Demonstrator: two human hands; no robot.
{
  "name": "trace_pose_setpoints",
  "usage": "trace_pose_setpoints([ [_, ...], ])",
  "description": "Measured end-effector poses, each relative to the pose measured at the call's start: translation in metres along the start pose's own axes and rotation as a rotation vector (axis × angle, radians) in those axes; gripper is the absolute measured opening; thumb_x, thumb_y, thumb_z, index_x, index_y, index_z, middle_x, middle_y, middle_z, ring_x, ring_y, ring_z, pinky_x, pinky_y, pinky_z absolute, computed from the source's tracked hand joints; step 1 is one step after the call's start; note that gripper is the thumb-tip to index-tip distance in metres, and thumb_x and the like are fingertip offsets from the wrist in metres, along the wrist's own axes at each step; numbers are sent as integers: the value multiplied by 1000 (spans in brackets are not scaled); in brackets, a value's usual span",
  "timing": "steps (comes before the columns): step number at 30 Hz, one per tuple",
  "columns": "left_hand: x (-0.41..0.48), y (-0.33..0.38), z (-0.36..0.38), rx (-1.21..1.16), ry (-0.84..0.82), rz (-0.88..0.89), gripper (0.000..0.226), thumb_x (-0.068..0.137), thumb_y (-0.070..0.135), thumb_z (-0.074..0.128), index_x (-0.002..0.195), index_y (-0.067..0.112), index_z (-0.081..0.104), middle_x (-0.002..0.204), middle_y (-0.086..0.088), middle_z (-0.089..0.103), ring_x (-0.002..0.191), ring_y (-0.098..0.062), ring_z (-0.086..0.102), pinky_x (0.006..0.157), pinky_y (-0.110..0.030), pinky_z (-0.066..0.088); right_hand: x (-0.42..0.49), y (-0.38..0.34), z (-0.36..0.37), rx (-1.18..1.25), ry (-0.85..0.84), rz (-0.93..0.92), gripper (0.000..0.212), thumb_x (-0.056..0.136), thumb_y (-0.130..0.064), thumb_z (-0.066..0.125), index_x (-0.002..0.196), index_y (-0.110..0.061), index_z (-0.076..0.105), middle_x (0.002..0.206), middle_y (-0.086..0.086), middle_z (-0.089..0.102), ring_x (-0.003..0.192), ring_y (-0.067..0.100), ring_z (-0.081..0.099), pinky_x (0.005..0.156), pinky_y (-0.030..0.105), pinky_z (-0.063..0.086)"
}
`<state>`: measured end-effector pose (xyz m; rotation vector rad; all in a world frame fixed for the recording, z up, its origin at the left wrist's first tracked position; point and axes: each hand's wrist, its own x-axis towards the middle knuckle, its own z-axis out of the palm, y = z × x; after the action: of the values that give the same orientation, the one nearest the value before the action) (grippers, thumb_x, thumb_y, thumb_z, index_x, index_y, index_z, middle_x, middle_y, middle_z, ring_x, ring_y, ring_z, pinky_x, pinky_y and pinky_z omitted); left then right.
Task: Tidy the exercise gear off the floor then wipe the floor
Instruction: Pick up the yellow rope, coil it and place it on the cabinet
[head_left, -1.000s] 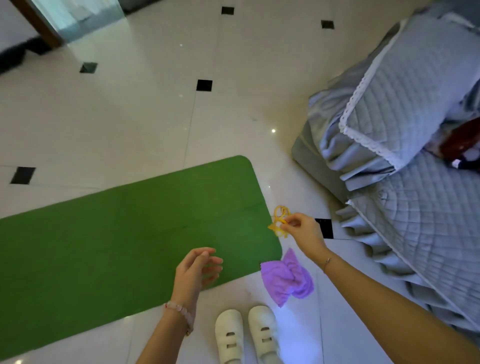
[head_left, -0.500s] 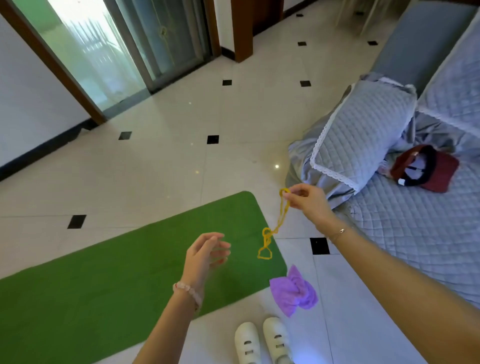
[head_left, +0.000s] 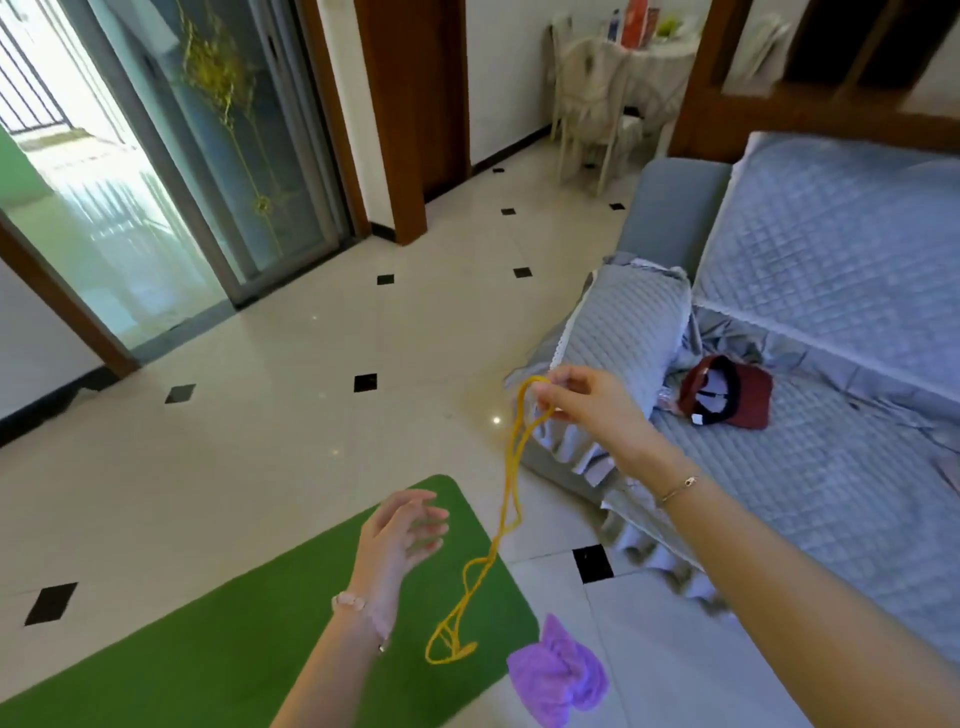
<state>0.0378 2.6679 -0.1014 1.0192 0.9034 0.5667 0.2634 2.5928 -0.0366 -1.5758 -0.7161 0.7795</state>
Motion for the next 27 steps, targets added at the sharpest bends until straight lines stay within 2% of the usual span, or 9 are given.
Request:
trace_pose_setpoints([
  [2,5,7,10,22,-66,4,11,89,5,52,95,2,61,72,-9,67,64,-17,65,63,-26,55,-13,-9,-6,-1,60,5,12,89,-13,62,77,-11,61,71,4,62,68,15,56,73,27,48],
  [5,11,15,24,47,-173,-25,14,92,2,48,92,3,62,72,-10,66,62,-19,62,64,-29,53,-36,-19,-17,33,171,12,19,91,-14,60,72,-10,60,64,2,57,58,7,55,68,23,48],
  [8,15,19,38,88,-292,-44,13,92,3,49,91,4,62,70,-9,66,62,-19,61,68,-32,50,-62,-22,-28,62,285,27,20,90,-15,60,70,-12,58,64,1,55,58,9,55,64,20,51],
  [13,12,14,73,156,-497,-88,16,93,5,46,87,8,61,65,-3,68,59,-14,62,58,-23,51,-112,-26,-46,110,490,25,20,90,-18,61,70,-14,59,65,3,57,58,10,55,62,22,53],
  [18,-17,0,110,213,-664,-129,17,94,6,46,85,9,60,61,0,68,54,-12,63,56,-23,51,-171,-31,-65,121,701,-5,18,90,-15,60,73,-15,58,52,-10,56,54,7,53,62,19,49],
  [21,-46,-10,135,226,-746,-180,19,95,4,42,83,8,56,53,0,66,45,-9,61,47,-18,49,-213,-36,-83,164,826,-31,22,91,-14,59,69,-16,55,59,-3,53,57,11,51,62,21,46],
  [27,-113,-41,183,305,-895,-219,23,96,4,39,80,10,55,50,3,65,42,-7,59,43,-16,46,-311,-40,-122,232,1022,-112,26,91,-14,58,66,-17,52,57,-5,52,56,10,51,61,21,44],
])
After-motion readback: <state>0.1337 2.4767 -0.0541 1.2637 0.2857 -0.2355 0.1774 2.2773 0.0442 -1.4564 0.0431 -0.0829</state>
